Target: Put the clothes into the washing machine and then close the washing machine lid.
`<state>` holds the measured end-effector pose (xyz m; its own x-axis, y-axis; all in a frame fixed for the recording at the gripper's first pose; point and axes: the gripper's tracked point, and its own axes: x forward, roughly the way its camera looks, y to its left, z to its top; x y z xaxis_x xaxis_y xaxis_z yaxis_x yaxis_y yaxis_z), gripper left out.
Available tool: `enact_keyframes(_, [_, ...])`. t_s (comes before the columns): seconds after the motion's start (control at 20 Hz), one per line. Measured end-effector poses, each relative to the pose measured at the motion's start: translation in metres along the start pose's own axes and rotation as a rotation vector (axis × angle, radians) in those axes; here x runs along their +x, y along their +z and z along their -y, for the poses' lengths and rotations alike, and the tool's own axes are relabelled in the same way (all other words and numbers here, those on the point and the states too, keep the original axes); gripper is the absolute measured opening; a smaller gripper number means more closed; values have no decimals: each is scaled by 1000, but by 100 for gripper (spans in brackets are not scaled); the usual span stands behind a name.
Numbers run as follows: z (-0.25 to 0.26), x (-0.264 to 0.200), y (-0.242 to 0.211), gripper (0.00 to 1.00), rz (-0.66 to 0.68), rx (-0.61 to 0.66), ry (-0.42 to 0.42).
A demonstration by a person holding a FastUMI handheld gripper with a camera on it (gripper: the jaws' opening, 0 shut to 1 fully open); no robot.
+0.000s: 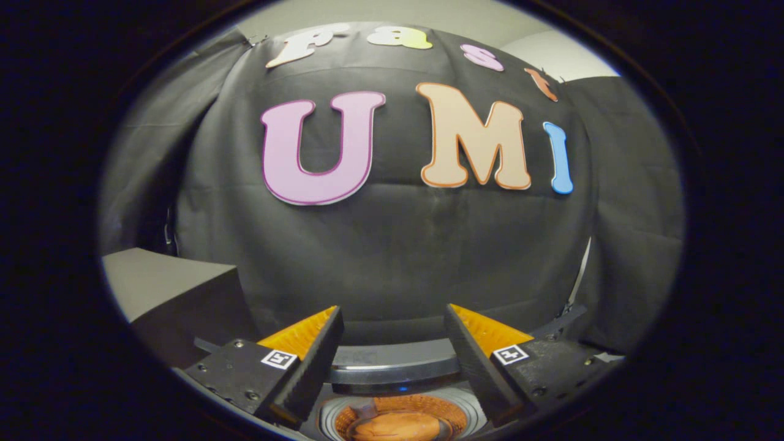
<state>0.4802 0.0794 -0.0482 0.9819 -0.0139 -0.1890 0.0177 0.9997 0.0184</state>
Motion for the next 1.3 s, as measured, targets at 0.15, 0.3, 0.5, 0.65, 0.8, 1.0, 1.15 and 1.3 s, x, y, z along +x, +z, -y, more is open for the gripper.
enact_keyframes(0.15, [11, -11, -64, 98, -179, 87, -52])
enact_keyframes(0.3, [14, -14, -83, 97, -188, 109, -47])
enact_keyframes(0.5, [22, -22, -95, 97, -206, 114, -59])
enact_keyframes(0.65, [28, -31, -103, 98, -213, 129, -69])
enact_keyframes(0.8, [32, -40, -112, 97, -229, 123, -69])
enact_keyframes(1.0, [32, -66, -124, 98, -239, 96, -47])
enact_keyframes(1.15, [35, -89, -124, 98, -238, 73, -41])
enact_keyframes(1.3, [46, -113, -114, 98, -222, 28, -55])
